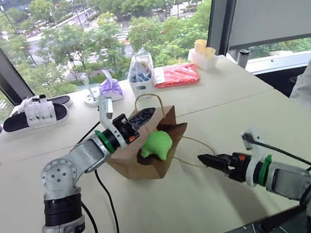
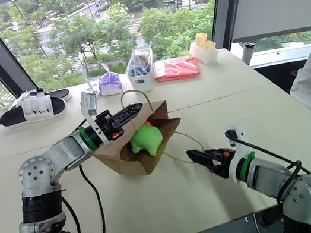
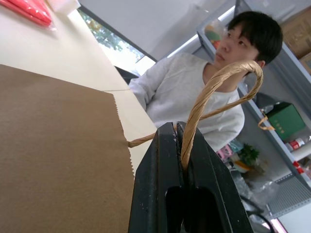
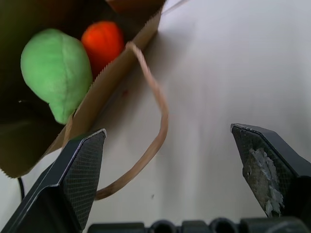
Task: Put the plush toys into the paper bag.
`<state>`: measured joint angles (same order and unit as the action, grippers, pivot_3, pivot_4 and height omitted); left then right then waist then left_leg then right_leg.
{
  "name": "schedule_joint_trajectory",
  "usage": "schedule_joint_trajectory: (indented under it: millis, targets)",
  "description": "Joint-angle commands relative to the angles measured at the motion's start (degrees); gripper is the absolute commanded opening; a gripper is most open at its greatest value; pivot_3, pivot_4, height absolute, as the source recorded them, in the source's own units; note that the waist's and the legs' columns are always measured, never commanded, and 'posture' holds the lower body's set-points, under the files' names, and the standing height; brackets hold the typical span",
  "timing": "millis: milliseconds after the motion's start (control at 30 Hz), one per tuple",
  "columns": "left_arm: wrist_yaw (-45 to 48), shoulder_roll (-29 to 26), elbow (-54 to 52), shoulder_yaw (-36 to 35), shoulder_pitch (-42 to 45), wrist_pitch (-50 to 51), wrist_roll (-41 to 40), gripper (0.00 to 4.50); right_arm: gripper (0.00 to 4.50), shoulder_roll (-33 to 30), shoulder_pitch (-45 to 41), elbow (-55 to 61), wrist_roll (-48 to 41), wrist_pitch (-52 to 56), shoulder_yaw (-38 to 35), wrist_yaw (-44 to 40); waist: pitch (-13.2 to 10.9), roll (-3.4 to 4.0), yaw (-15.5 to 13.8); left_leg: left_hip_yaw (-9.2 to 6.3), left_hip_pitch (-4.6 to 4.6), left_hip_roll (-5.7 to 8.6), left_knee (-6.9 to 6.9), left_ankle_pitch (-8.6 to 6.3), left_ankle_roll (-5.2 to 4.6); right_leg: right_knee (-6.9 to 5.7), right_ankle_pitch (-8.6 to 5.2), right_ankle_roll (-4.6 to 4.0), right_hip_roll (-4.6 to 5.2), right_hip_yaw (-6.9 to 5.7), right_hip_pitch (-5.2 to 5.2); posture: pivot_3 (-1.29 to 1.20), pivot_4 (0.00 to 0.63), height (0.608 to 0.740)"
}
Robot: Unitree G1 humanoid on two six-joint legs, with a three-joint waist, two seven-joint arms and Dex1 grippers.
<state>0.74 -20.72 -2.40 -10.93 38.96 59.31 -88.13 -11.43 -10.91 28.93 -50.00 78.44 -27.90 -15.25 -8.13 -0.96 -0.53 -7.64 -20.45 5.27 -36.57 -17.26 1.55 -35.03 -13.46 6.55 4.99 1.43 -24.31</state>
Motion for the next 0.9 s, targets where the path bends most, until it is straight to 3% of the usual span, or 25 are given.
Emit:
schedule_joint_trajectory:
  millis: [33, 167, 300, 500, 733, 900]
  targets:
    - [0.5, -0.1, -1.9, -0.8, 0.3, -0.3, -0.2, 0.00, 3.93, 2.1, 0.0, 2.3, -3.7, -1.1, -0.3, 1.9, 0.0, 0.00, 0.0, 0.00, 0.03, -0.04, 0.00, 0.01, 0.01, 0.00, 0.00, 0.00, -0.01, 0.00, 0.01, 0.00, 0.150, 0.740]
    - [0.3, 0.0, -2.2, -0.8, 0.0, -0.3, -0.3, 0.00, 2.16, 5.0, -0.5, 1.9, -7.6, -3.0, -1.3, 4.5, 0.0, 0.00, -0.1, -0.03, 0.03, -0.05, 0.01, 0.03, 0.05, -0.02, 0.00, 0.00, -0.06, -0.01, 0.02, 0.00, 0.150, 0.740]
    - [0.3, -0.1, -2.2, -0.9, 0.0, -0.3, -0.3, 0.00, 0.05, 4.6, -0.2, 2.2, -10.8, -4.1, -0.7, 6.0, 0.0, 0.00, -0.2, -0.03, 0.02, -0.03, 0.01, 0.03, 0.05, -0.02, 0.00, 0.00, -0.04, -0.01, 0.02, 0.00, 0.150, 0.740]
    - [1.7, -0.5, -1.8, -0.5, 0.7, -0.2, 0.9, 0.00, 0.01, 2.6, -0.7, 3.8, -15.0, -10.1, -0.2, 5.7, 0.0, 0.01, -0.1, -0.03, 0.02, -0.03, 0.04, 0.03, 0.04, -0.01, 0.00, 0.00, -0.04, -0.01, 0.01, 0.00, 0.150, 0.740]
    - [20.3, -5.6, 3.4, 5.8, 7.7, -4.0, 18.3, 0.00, 0.01, -1.2, -7.0, 3.6, -34.9, -19.7, -0.8, 8.9, 0.0, 0.02, -0.2, 0.00, 0.04, -0.03, 0.06, 0.03, 0.04, 0.03, 0.00, 0.00, -0.10, -0.02, 0.05, 0.00, 0.150, 0.740]
    - [29.6, -4.5, 12.6, 7.6, 15.4, -9.0, 28.1, 0.00, 0.01, -4.9, -11.8, 1.9, -39.7, -25.1, 3.1, 9.7, 0.0, 0.02, 0.0, -0.02, 0.04, -0.03, 0.10, 0.03, 0.02, 0.07, -0.01, -0.01, -0.10, -0.04, 0.07, 0.00, 0.150, 0.740]
